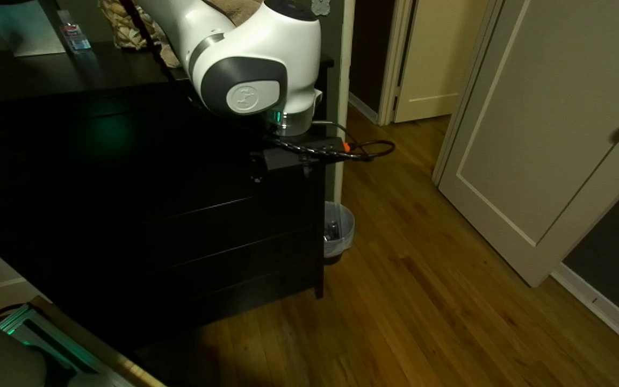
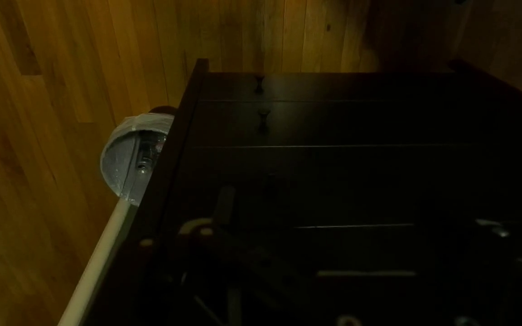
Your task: Open the drawer
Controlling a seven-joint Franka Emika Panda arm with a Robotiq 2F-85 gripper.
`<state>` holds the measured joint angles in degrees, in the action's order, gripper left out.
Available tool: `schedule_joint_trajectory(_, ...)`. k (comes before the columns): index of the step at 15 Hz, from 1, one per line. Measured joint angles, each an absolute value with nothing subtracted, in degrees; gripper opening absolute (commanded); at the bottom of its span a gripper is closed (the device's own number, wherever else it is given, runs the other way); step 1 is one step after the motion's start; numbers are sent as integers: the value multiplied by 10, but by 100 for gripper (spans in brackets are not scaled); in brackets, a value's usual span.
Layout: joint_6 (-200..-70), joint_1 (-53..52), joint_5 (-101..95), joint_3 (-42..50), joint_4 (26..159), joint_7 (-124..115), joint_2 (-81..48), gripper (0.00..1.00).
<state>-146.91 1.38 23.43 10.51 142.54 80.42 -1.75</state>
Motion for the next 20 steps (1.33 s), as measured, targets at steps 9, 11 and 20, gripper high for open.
schedule_joint_trajectory(9,-1473,24,236,75,1424,804,-24,100)
schedule_joint_trajectory(11,-1488,24,244,57,1424,804,-34,100)
schedule_joint_trajectory(20,-1564,26,341,-19,1392,860,-91,100)
